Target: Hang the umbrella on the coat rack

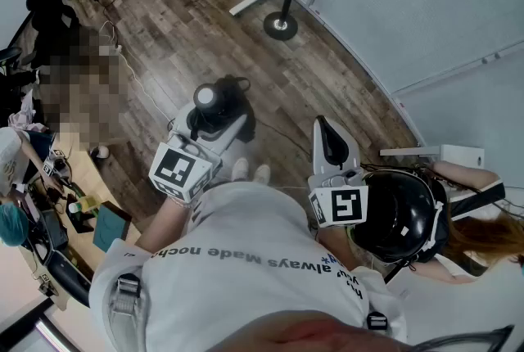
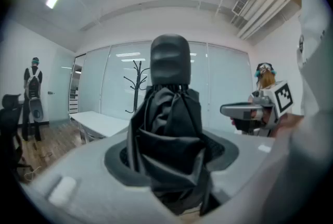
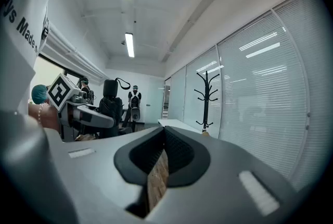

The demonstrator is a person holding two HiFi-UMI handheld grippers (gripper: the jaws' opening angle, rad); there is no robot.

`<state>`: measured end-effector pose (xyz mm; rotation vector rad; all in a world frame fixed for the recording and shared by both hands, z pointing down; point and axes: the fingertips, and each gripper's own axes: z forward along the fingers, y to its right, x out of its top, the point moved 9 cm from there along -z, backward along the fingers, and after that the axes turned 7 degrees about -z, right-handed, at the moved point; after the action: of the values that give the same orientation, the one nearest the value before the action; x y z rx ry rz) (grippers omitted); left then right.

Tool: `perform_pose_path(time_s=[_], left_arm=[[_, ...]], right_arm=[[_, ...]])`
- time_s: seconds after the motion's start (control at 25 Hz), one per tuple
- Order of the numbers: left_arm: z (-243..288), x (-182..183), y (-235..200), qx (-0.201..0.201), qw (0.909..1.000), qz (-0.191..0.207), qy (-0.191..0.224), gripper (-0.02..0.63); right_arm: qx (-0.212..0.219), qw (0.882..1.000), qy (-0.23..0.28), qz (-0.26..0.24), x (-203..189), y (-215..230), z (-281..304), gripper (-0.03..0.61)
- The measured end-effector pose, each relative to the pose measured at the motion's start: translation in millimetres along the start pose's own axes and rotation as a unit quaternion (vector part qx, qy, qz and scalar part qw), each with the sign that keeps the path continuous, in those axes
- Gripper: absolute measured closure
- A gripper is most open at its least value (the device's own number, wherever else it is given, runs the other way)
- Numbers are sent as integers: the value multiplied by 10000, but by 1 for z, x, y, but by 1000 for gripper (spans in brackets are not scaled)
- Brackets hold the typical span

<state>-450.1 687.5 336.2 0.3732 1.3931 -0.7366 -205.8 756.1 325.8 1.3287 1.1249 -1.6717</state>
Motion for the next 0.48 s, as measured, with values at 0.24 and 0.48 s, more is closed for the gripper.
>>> perform_pose_path(time_s=[0.24,0.48], left_arm=[[-11,-4,-22,-71,10000,-63,3,351],[-14,-10,-42,-209,9997,-112,-97,351]], right_arm=[[-61,10000,-42,-39,3,-20,18,577],[-189,9997,25,144,2,-34,34,577]])
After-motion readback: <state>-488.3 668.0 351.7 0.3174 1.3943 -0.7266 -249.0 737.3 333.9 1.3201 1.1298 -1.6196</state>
